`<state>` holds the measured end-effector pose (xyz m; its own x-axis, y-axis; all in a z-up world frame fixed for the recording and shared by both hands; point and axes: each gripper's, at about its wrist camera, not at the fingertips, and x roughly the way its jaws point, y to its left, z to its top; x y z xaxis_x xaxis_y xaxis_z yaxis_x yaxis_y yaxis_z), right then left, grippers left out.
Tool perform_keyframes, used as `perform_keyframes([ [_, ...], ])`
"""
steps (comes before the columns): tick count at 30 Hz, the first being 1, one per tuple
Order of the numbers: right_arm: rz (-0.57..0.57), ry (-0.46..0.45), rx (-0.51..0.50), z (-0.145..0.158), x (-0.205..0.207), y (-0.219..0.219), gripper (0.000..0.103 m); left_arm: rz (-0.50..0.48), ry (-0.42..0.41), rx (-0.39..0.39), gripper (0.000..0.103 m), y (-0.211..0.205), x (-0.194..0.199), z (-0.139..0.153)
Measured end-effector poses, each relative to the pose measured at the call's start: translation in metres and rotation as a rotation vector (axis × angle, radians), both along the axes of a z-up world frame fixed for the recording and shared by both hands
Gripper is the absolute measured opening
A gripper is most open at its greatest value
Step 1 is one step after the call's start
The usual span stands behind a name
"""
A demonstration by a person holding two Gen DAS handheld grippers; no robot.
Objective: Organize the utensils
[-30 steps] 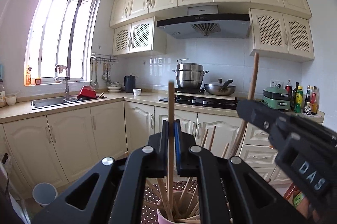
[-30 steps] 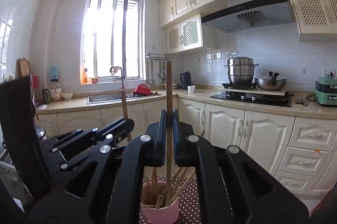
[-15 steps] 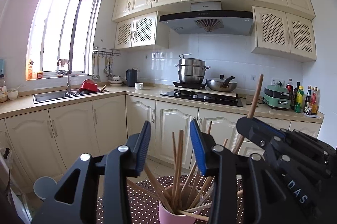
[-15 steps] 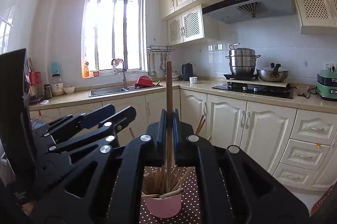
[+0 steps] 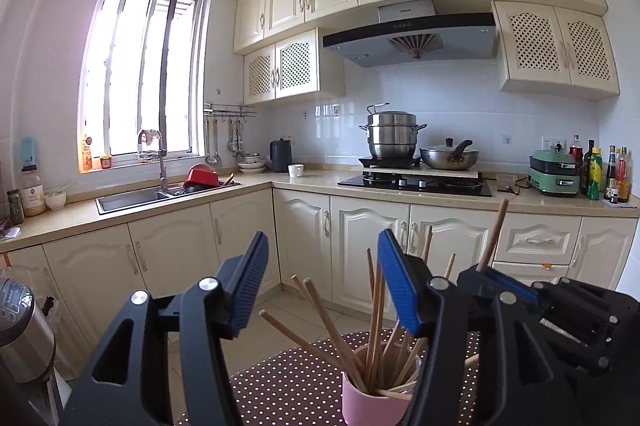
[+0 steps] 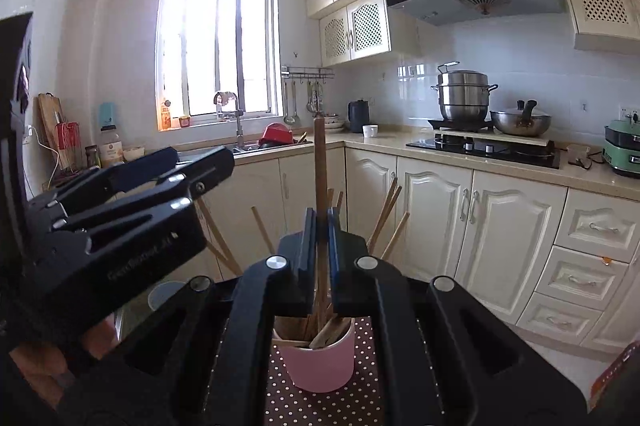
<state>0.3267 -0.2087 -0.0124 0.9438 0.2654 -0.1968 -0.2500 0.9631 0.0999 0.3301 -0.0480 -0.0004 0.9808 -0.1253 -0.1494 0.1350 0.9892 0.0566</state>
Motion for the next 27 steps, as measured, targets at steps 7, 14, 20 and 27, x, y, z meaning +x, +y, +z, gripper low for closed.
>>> perform_keyframes([
  [7, -0.005, 0.015, -0.006, -0.008, 0.000, 0.003, 0.006, 0.013, -0.009, 0.004, 0.060, 0.006, -0.009, 0.005],
  [14, -0.003, 0.075, -0.019, -0.023, 0.009, 0.007, 0.006, 0.022, 0.001, 0.014, 0.064, 0.012, -0.014, 0.005],
  [20, -0.001, 0.088, 0.001, -0.022, 0.002, 0.004, 0.008, 0.025, 0.013, 0.006, 0.066, 0.018, -0.022, 0.006],
  [27, -0.010, 0.046, 0.017, -0.006, -0.018, 0.000, 0.025, 0.027, 0.001, 0.005, 0.069, 0.021, -0.038, 0.013],
])
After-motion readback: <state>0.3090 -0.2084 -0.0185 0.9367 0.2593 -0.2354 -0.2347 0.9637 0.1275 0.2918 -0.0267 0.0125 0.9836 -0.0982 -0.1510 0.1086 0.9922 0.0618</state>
